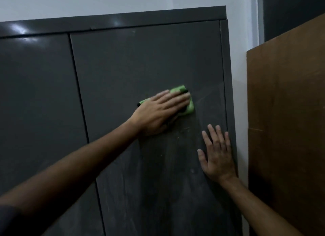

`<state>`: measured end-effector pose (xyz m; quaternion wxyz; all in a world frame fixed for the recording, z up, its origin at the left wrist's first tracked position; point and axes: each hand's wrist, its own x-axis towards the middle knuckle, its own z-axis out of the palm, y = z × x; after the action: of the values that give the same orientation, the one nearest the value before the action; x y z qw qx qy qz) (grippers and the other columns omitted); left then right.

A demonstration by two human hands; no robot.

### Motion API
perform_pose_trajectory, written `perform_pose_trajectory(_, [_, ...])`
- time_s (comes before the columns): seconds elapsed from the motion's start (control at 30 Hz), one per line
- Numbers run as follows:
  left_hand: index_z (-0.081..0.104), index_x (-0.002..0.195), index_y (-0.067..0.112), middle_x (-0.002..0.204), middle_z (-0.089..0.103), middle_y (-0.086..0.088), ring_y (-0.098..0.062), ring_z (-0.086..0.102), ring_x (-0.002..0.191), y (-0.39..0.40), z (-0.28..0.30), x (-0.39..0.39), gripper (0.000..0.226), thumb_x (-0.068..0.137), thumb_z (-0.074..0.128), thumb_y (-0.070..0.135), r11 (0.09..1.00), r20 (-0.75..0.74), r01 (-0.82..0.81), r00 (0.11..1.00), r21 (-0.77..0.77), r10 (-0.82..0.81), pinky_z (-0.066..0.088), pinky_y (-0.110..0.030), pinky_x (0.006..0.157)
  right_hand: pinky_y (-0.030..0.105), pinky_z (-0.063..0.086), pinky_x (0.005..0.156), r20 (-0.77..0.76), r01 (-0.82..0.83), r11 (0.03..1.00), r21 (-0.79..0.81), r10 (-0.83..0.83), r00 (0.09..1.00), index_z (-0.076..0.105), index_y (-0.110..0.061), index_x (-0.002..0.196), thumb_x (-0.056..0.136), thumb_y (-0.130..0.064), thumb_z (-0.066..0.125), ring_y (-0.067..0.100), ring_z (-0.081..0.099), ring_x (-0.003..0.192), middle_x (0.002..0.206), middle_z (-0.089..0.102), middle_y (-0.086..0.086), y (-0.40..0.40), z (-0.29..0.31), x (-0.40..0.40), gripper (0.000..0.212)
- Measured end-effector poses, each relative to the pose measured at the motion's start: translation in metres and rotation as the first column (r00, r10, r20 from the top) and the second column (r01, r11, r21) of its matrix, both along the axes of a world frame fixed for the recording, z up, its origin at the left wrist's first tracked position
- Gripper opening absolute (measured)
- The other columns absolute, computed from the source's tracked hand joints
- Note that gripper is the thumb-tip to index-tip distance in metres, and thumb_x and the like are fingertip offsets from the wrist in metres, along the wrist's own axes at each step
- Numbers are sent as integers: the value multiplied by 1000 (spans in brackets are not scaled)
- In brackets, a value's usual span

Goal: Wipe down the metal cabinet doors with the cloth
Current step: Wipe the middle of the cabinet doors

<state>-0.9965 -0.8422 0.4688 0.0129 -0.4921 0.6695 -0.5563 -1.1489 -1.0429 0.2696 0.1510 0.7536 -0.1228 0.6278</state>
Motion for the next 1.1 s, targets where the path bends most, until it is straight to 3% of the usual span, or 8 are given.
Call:
perform_pose_trajectory(0.1, [33,164,12,173,26,-5,-26,19,162,-25,-19,-35,60,109,46,33,960,-293,-48,955,-277,-36,18,-46,131,61,18,124,2,-15,1000,6,15,1000,34,-11,155,99,-41,47,36,21,155,166,26,16,-1,-1,0,65])
perform_pose_trajectory(0.2, [28,165,12,174,21,-5,-27,13,163,-39,-47,-45,66,107,49,34,999,-133,-45,990,-21,42,16,-47,131,61,20,123,24,-36,999,2,36,999,39,-11,151,98,-41,50,37,24,154,163,32,17,-2,-1,1,62])
perform_pose_trajectory(0.3, [30,165,15,173,23,-2,-23,17,162,-33,-10,-35,66,104,51,28,984,-20,3,1000,176,0,15,-44,132,61,21,123,48,-73,997,-4,73,996,42,-11,147,98,-42,52,38,28,152,158,37,17,-4,-2,2,58])
perform_pose_trajectory(0.43, [30,165,12,174,24,-6,-26,16,162,-51,12,-56,69,100,42,33,989,-255,-46,967,-138,9,17,-48,131,62,23,122,80,-90,996,-25,92,993,45,-11,146,97,-40,56,40,32,150,155,39,17,-3,-2,2,58])
perform_pose_trajectory(0.63, [27,166,18,174,22,-1,-19,13,162,-65,19,-62,68,102,50,26,945,9,-9,1000,326,6,9,-41,133,60,27,121,110,-79,996,-39,83,990,46,-12,146,95,-37,59,40,39,145,154,40,16,-1,-2,1,58])
perform_pose_trajectory(0.8, [25,166,16,174,20,-4,-23,11,163,-86,24,-86,74,96,34,38,999,-213,-38,976,13,40,10,-45,132,56,31,119,133,-50,998,-22,53,990,52,-12,144,96,-41,58,37,42,141,153,44,13,-5,-7,5,56])
perform_pose_trajectory(0.97, [22,167,22,175,14,2,-16,5,163,-97,15,-91,70,101,39,37,886,115,-113,991,450,68,6,-43,132,55,32,118,119,-52,999,-10,53,991,48,-15,147,97,-41,57,37,42,141,153,43,13,-5,-7,5,57])
perform_pose_trajectory(1.1, [24,166,18,174,19,-2,-20,10,163,-101,22,-98,75,96,29,42,987,-165,-45,984,151,70,10,-45,132,52,31,119,127,-37,999,-11,38,991,50,-15,146,97,-41,57,34,41,143,155,41,12,-5,-6,4,56])
